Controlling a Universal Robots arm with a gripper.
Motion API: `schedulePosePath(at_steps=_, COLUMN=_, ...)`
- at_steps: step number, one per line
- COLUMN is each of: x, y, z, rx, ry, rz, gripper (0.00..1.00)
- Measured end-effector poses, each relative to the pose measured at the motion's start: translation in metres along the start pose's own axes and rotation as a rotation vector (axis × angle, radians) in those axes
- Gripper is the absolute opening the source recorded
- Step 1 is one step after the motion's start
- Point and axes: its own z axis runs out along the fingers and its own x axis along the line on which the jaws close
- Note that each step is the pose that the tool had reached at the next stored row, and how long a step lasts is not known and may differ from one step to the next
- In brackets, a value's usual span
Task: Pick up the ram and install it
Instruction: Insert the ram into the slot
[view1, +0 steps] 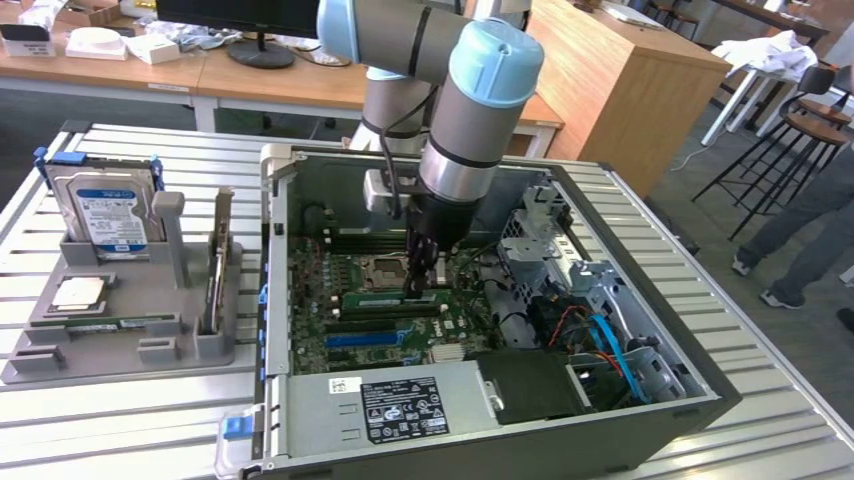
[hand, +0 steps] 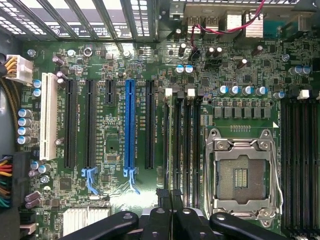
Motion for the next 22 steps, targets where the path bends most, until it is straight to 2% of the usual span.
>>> schedulePosePath(at_steps=22, x=0.0006, y=-0.0001, z=0.0024, rx=0.0001, ry=-0.0003, rz=0.006, gripper=0.12)
